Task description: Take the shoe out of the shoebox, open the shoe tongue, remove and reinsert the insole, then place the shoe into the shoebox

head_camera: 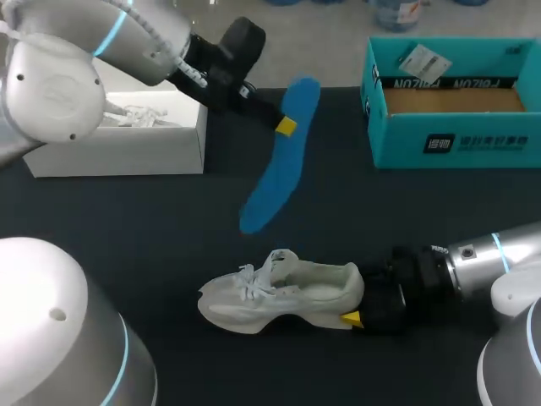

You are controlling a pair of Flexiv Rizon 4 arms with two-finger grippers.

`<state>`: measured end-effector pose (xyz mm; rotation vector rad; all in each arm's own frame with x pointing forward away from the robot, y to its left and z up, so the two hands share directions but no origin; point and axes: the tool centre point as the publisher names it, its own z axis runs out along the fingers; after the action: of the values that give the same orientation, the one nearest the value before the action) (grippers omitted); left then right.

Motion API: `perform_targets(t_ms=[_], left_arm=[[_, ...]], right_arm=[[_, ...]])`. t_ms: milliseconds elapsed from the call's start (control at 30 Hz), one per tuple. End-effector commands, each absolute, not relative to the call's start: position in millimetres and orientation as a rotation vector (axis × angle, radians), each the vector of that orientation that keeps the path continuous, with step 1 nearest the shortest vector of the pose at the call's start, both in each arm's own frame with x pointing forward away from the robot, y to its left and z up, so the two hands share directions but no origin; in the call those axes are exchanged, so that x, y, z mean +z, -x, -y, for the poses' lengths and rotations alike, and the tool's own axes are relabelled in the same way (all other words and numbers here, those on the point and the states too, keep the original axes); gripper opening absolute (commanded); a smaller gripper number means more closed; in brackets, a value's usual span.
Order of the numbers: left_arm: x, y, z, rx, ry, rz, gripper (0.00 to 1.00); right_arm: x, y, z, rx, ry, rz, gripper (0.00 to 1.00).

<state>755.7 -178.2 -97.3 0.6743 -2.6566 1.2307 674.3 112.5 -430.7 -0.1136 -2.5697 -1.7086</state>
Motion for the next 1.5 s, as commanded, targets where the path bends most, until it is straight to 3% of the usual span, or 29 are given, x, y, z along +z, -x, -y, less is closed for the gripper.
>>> perform_targets(t_ms=[33,833,1500], left_arm=[[-90,-750,160,1.272,-0.675,2.644,0.00],[-90,-750,160,1.272,-0.675,2.644,0.00],[-9,-806,162,1.317,-0.522,2.241,0.00]], right_arm=[[-433,-673,-114,-1.704,0.116,2.573,0.00],[-433,-673,-114,-1.704,0.116,2.573,0.00],[-433,-673,-114,-1.704,0.116,2.573,0.00]])
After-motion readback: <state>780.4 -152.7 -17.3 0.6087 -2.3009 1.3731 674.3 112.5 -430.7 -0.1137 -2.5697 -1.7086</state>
